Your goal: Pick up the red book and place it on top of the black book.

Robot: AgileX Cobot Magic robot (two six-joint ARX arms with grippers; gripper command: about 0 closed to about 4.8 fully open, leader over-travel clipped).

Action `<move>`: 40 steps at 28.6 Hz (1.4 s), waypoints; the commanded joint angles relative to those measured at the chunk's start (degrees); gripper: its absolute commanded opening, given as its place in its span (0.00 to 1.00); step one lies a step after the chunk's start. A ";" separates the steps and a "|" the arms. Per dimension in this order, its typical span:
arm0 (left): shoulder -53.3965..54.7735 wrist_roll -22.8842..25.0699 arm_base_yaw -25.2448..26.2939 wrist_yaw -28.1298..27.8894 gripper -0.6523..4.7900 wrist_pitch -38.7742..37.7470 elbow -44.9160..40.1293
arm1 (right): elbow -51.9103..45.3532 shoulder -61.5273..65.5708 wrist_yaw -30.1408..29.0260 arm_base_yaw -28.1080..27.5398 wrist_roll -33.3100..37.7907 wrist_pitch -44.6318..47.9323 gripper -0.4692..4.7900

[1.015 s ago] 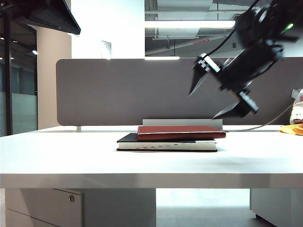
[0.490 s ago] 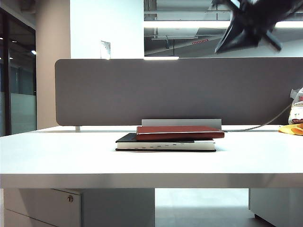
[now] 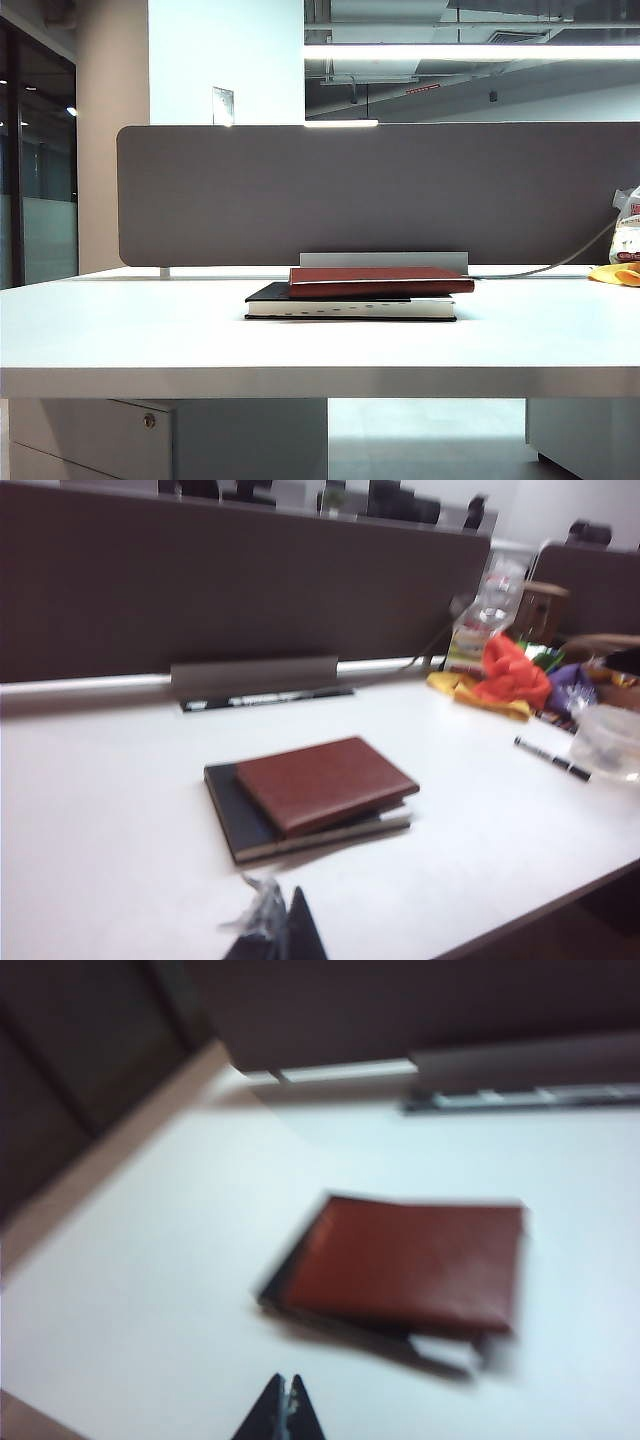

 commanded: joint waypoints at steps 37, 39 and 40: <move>-5.44 -10.82 -0.20 3.65 0.11 12.96 -23.23 | -36.13 -36.85 8.85 4.50 -1.38 1.40 0.08; -5.44 -10.80 -0.20 3.21 0.11 15.87 -25.86 | -38.56 -36.87 10.40 4.48 -1.75 3.54 0.08; -5.44 -10.73 -0.20 3.26 0.11 17.46 -27.43 | -39.98 -36.87 11.30 4.50 -1.97 5.03 0.08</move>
